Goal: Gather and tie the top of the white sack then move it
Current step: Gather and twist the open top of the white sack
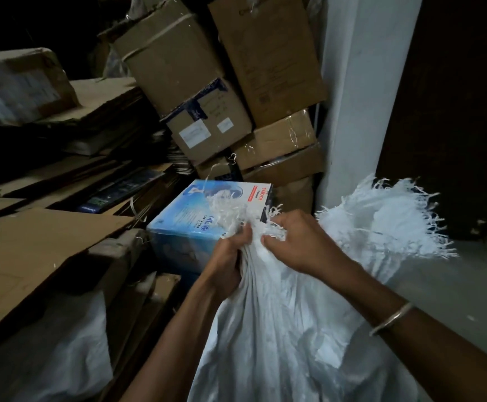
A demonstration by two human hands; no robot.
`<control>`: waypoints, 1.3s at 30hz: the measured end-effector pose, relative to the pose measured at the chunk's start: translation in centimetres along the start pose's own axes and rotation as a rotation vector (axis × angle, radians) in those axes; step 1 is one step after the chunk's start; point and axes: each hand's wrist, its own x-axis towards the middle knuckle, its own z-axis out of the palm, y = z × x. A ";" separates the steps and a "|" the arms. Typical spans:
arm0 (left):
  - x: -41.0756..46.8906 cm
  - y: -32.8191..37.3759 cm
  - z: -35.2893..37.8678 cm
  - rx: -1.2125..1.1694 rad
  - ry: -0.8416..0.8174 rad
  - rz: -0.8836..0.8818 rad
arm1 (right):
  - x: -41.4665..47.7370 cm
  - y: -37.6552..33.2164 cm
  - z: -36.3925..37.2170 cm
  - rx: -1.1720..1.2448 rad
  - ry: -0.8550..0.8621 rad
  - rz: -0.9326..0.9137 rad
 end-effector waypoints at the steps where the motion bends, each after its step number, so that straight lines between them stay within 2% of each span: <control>1: -0.1 0.0 -0.2 0.014 -0.090 0.018 | 0.1 -0.1 0.3 0.020 0.000 0.006; 3: -0.5 0.2 -0.5 0.116 -0.199 0.050 | 0.5 -0.1 0.6 0.055 -0.010 0.030; 6: -0.3 0.7 -0.6 0.315 -0.191 0.048 | 1.1 0.1 0.3 0.092 0.008 0.120; 9: 0.5 0.9 -0.8 0.552 -0.189 0.142 | 1.1 -0.1 -0.5 0.077 0.000 0.128; 11: 0.8 1.1 -0.9 0.653 -0.200 0.188 | 0.9 0.0 -1.6 0.080 -0.072 0.108; 13: 0.8 1.4 -1.1 0.694 -0.176 0.185 | 0.8 0.4 -3.4 -0.074 -0.219 0.087; 15: 1.0 1.3 -1.7 0.638 -0.107 0.136 | 1.0 1.2 -5.2 -0.391 -0.366 0.028; 17: 1.3 0.9 -1.9 0.521 -0.052 0.092 | 1.2 1.9 -6.3 -0.505 -0.427 0.013; 21: 1.2 0.0 -1.0 0.374 0.011 0.078 | 1.2 3.9 -6.7 -0.283 -0.443 -0.023; 23: 0.9 -0.5 0.0 0.339 0.018 0.040 | 0.9 4.4 -6.8 -0.084 -0.408 0.033; 25: 0.7 -0.9 0.7 0.255 -0.026 -0.016 | 0.8 4.3 -6.2 0.013 -0.327 0.111; 27: 0.2 -1.1 1.2 0.252 -0.130 -0.015 | 0.8 3.8 -4.8 0.013 -0.273 0.127; 30: -0.5 -1.2 2.1 0.457 -0.225 0.065 | 0.7 3.0 -2.9 0.005 -0.244 0.065; 35: 0.4 -1.2 1.3 0.518 -0.083 0.171 | 0.7 2.6 -3.2 -0.041 -0.184 0.135; 39: 1.2 -1.7 1.1 0.417 0.071 0.100 | -1.3 2.9 -3.9 -0.270 -0.318 0.113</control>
